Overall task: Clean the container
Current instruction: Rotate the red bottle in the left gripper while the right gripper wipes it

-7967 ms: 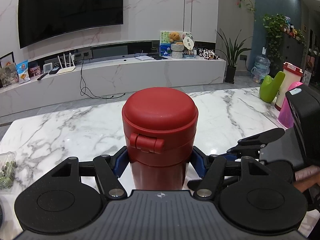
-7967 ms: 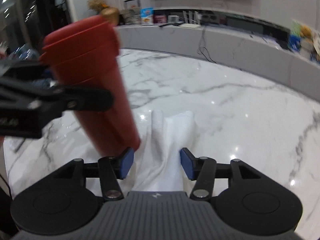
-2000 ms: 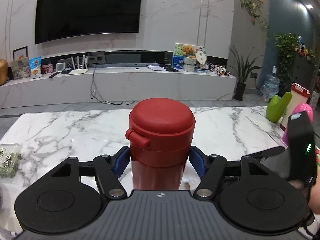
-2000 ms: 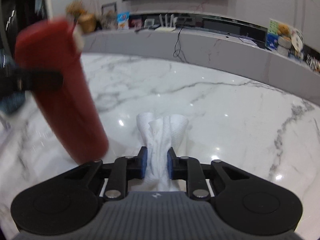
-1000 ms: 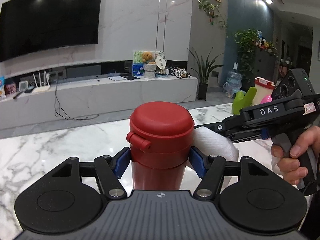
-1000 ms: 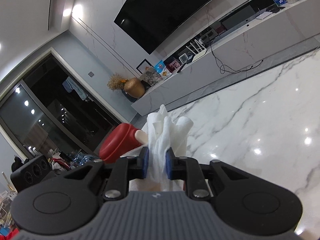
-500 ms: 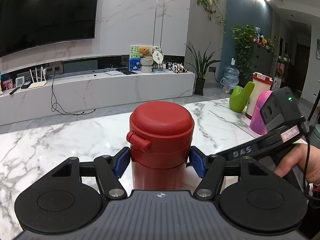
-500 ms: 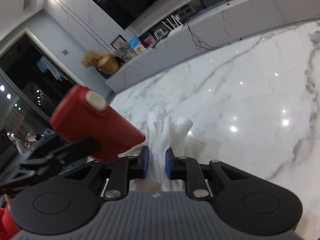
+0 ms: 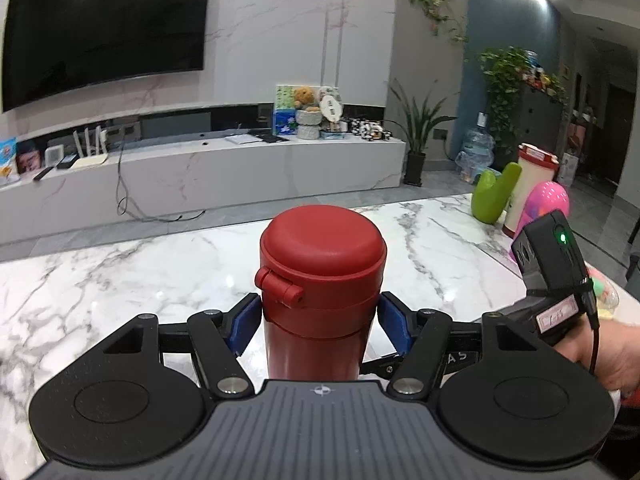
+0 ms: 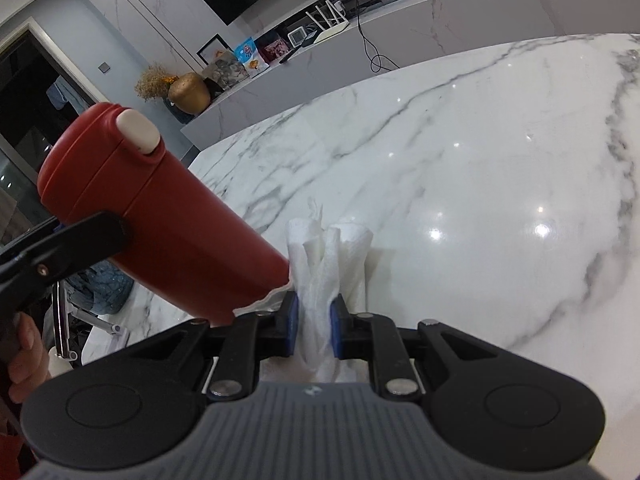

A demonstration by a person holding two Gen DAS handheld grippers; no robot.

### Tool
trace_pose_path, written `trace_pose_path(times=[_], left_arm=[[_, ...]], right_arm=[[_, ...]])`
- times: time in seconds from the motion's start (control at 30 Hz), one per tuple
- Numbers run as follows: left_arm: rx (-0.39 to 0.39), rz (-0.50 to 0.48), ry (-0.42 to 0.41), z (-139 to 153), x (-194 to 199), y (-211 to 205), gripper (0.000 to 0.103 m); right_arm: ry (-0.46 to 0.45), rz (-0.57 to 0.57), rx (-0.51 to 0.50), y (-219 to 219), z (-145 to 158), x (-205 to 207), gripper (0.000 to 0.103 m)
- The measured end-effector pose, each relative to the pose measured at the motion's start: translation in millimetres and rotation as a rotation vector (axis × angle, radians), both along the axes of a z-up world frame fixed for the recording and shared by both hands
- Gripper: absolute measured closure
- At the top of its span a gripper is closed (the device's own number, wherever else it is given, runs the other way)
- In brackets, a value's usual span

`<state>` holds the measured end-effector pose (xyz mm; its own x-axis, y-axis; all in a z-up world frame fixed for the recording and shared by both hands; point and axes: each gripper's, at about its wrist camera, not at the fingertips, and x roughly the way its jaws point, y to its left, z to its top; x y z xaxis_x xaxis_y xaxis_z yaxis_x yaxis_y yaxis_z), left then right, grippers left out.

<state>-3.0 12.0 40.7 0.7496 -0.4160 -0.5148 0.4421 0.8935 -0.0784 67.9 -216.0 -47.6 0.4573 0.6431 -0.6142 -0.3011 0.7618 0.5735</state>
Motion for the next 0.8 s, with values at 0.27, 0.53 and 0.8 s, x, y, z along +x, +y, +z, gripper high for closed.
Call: trace_pose_path(times=[0.27,0.53,0.8], left_arm=[[-0.042,0.172,0.072,-4,-7,-3,0.032],[-0.003,0.139,0.075,-3,-1,-6,0.044],[0.028,-0.007,0.084,0,6,8,0.046]], right_arm=[[-0.004,-0.006,-0.016,4,3,0,0.084],[-0.005,-0.001,-0.023,5,7,-3,0.084],[-0.057,-0.047,0.095,-17,28,-4,0.084]])
